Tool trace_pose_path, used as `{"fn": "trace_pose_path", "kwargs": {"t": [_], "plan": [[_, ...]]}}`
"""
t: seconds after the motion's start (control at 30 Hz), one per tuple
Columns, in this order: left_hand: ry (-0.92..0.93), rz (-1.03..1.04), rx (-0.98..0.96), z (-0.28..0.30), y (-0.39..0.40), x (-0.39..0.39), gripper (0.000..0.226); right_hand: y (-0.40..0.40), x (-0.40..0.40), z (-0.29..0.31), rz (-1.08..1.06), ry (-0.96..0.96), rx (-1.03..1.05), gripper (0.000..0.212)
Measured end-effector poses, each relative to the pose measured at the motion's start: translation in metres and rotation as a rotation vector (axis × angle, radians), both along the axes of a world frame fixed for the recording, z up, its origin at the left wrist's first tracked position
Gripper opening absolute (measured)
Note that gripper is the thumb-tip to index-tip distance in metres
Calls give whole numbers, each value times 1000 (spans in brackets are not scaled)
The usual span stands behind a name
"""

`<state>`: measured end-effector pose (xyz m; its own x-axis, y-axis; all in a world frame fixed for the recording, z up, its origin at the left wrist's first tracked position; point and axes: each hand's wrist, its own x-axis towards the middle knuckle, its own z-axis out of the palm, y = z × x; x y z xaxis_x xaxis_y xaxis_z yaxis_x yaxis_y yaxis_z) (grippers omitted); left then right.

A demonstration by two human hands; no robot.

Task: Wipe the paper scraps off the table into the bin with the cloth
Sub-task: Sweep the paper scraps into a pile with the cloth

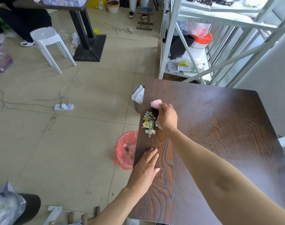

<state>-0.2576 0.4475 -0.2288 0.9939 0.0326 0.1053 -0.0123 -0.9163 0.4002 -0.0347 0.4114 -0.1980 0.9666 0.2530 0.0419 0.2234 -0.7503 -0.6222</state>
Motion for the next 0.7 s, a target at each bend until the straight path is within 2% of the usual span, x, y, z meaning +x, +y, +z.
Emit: {"fn": "trace_pose_path", "kwargs": {"t": [0.1, 0.3, 0.37, 0.43, 0.53, 0.6, 0.7], "plan": [[-5, -9, -16, -1, 0, 1, 59, 4, 8, -1, 10, 15, -115, 37], [-4, -6, -3, -1, 1, 1, 57, 11, 6, -2, 372, -106, -249, 43], [-6, -16, 8, 0, 1, 2, 57, 4, 6, 2, 433, -143, -293, 41], [0, -33, 15, 1, 2, 1, 57, -6, 2, 6, 347, -168, -307, 34], [37, -50, 15, 4, 8, 2, 59, -26, -15, 11, 52, -171, -277, 28], [37, -80, 1, 3, 12, 2, 58, -37, -31, 11, -88, -91, -265, 28], [35, -99, -13, 2, 16, 4, 58, -33, -53, 9, -134, 73, -232, 33]]}}
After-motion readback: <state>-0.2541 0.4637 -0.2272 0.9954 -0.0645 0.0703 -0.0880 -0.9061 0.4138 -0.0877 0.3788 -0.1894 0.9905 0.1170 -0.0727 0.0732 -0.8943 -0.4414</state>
